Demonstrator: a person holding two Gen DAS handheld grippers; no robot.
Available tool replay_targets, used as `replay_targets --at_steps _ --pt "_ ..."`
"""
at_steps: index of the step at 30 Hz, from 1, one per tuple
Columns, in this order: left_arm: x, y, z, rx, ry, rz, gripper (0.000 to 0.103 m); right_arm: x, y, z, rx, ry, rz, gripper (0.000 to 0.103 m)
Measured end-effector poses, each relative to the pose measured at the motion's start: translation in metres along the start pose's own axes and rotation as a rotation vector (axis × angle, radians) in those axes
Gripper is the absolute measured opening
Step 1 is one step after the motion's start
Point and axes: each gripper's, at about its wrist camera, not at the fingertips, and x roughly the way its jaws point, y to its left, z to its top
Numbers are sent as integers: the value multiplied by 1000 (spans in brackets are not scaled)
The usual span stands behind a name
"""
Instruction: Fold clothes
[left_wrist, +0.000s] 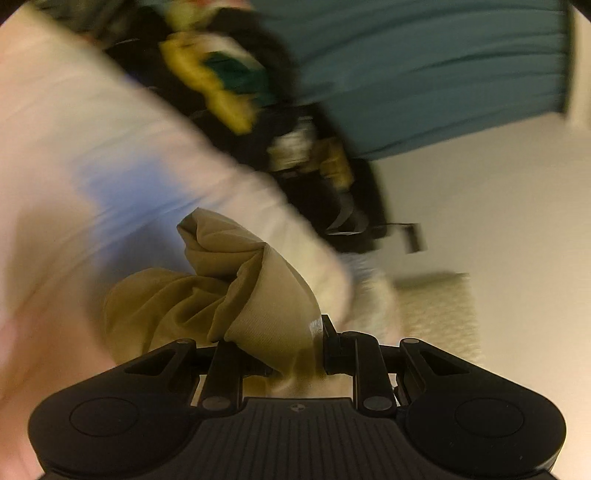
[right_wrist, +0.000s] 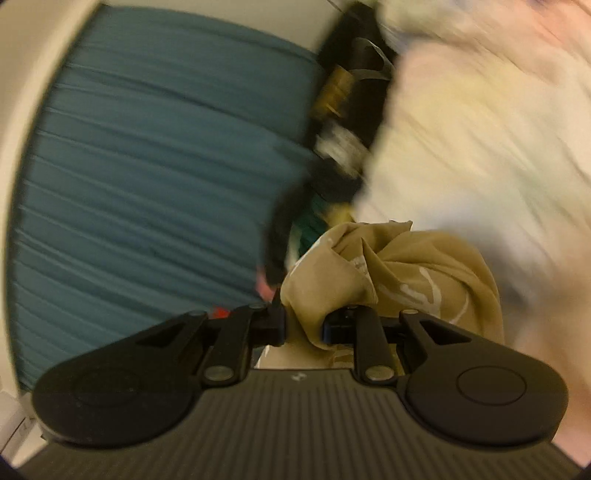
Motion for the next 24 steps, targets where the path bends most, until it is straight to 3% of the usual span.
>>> replay_targets --at_steps 5,9,12,16,20,21,22,24 --pt "45 -9 20 133 -67 6 26 46 -19 19 -46 -17 7 21" --pt "79 51 -2 165 -15 103 26 68 -82 -4 -44 54 -108 21" --pt "78 105 -34 212 46 166 26 61 -134 -36 -28 120 -191 21" --pt "63 150 -68 276 61 195 32 40 -166 -67 -42 157 -214 22" --pt "52 148 -74 361 60 219 37 31 -172 -71 2 166 -256 25" --pt "49 146 -74 370 64 224 42 29 -171 -70 18 170 -275 26" --pt "44 143 -75 373 78 230 54 25 -168 -70 32 171 -297 26" --pt "36 132 -77 398 99 248 60 14 -154 -72 27 169 -331 26"
